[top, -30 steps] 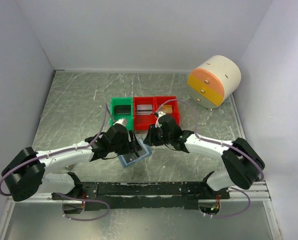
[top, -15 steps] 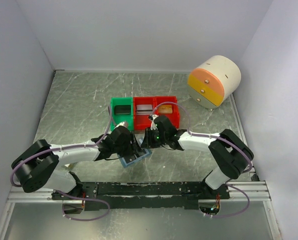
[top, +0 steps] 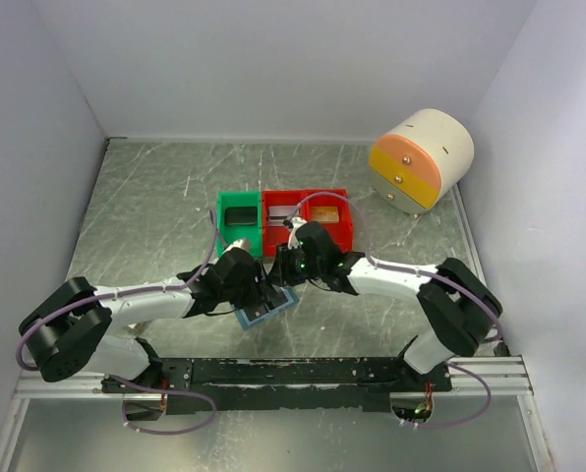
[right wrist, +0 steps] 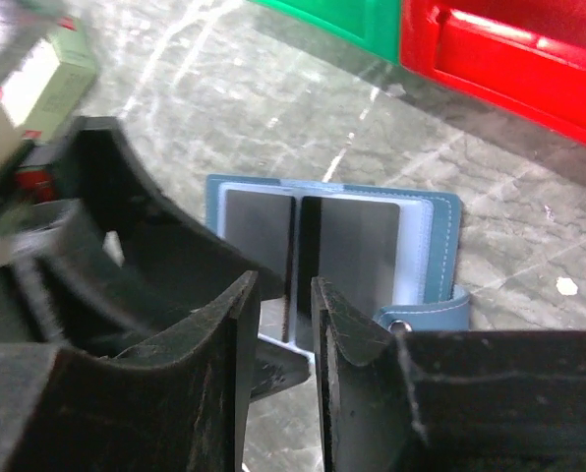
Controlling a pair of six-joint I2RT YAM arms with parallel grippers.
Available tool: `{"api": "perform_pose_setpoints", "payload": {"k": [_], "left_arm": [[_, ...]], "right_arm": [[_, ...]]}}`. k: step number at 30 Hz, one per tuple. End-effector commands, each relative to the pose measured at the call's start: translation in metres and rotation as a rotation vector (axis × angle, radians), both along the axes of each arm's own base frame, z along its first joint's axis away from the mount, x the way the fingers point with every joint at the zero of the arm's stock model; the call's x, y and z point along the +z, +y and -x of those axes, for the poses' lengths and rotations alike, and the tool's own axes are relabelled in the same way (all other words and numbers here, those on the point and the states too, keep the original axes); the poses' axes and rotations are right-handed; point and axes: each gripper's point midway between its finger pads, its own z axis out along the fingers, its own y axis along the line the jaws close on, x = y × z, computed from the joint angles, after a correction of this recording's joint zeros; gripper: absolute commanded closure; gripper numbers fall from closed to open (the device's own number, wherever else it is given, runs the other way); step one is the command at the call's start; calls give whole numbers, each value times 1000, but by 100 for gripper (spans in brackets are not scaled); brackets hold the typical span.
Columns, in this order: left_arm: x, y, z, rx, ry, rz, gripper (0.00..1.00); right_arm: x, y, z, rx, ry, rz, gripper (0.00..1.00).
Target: Take the credit cards out of the card holder
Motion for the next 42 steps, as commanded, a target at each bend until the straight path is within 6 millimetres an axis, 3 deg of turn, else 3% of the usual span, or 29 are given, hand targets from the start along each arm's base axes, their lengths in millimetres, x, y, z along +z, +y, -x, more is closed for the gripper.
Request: {"api": "perform_pose_setpoints", "payload": {"k": [1,6,10,19,26,37,42], "left_arm": [[8,0,-4,17,-26,14,32],[9,-5,-4,-20,-44,19,32],[7,-6,-5,-33,-45,14,32],[0,-18,-9,-12,-25,54,39],[-6,-11,2,64,9,164,45],[-9,-1,4,101,18,149,47],[-9,3,5,117,19,152,47]], "right_arm": [[-33,-8,-7,-64,45,131,72],[-67,-31,-10,-108,76,293,72],[-79,-48,-3,-97,77,373,71],[-69,-39,18,12,93,270,70],[-69,-39,29,58,120,259,70],[-67,-40,28,55,121,269,71],[-49,-32,15,-9,77,203,71]]}}
